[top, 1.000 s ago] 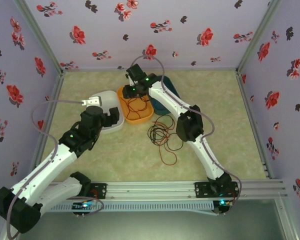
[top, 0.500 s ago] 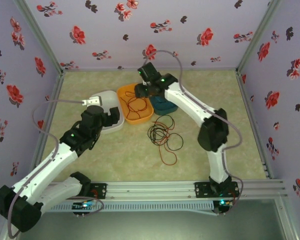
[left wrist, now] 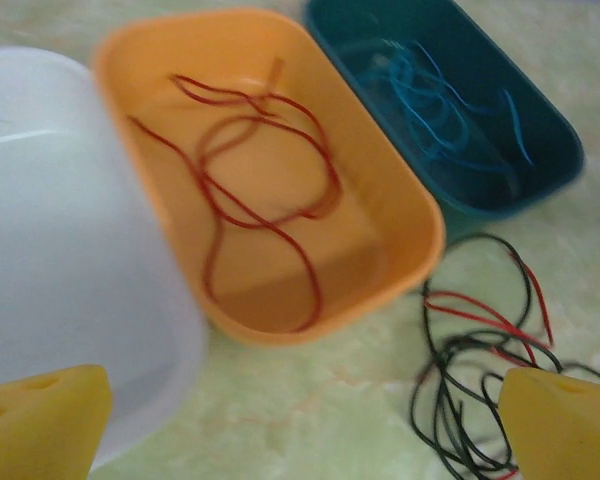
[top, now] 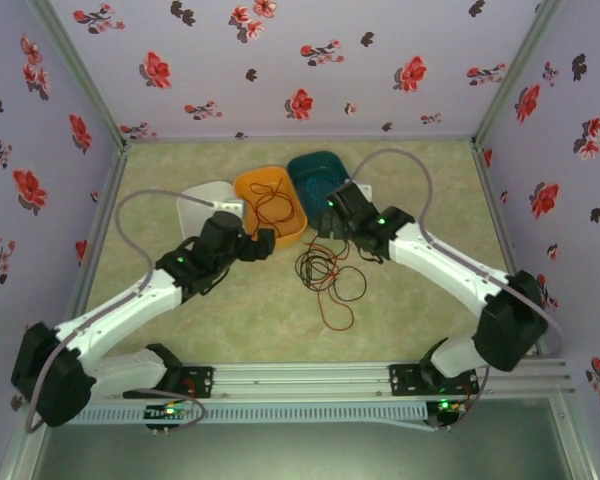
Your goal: Untangle the cables
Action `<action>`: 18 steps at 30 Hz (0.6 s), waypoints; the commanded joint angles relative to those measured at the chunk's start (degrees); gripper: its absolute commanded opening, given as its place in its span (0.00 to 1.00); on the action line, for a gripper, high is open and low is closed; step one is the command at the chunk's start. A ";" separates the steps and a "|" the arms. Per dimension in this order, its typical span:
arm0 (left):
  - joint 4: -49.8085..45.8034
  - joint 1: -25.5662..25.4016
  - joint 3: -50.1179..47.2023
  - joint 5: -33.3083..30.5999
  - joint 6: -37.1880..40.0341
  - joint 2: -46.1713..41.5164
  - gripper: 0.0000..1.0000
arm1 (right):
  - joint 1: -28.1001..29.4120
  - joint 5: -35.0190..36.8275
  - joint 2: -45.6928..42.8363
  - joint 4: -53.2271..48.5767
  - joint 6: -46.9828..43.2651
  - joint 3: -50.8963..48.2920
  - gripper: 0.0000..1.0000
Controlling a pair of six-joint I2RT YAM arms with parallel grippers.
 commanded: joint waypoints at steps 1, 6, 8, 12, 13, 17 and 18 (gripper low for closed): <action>4.98 -3.66 1.66 1.33 2.00 5.52 1.00 | 0.00 6.50 -5.25 -0.37 6.15 -5.02 0.99; 7.70 -7.96 5.16 2.64 2.84 16.04 1.00 | -1.08 10.49 -9.21 -4.14 10.33 -9.36 0.99; 8.71 -8.90 7.10 4.16 3.60 20.06 1.00 | -1.88 11.71 -10.09 -5.12 11.41 -10.43 0.99; 9.97 -10.16 11.13 6.54 5.47 26.27 1.00 | -3.16 12.84 -10.42 -5.08 13.02 -11.93 0.99; 10.00 -10.51 12.21 6.93 6.16 27.78 1.00 | -3.33 13.24 -10.37 -5.18 13.58 -12.17 0.99; 6.85 -10.98 16.62 8.64 8.28 33.78 0.97 | -3.53 14.56 -9.04 -4.75 14.65 -13.20 0.99; 5.99 -11.07 17.23 8.81 8.61 34.61 0.96 | -3.58 14.71 -8.66 -4.81 14.78 -13.38 0.99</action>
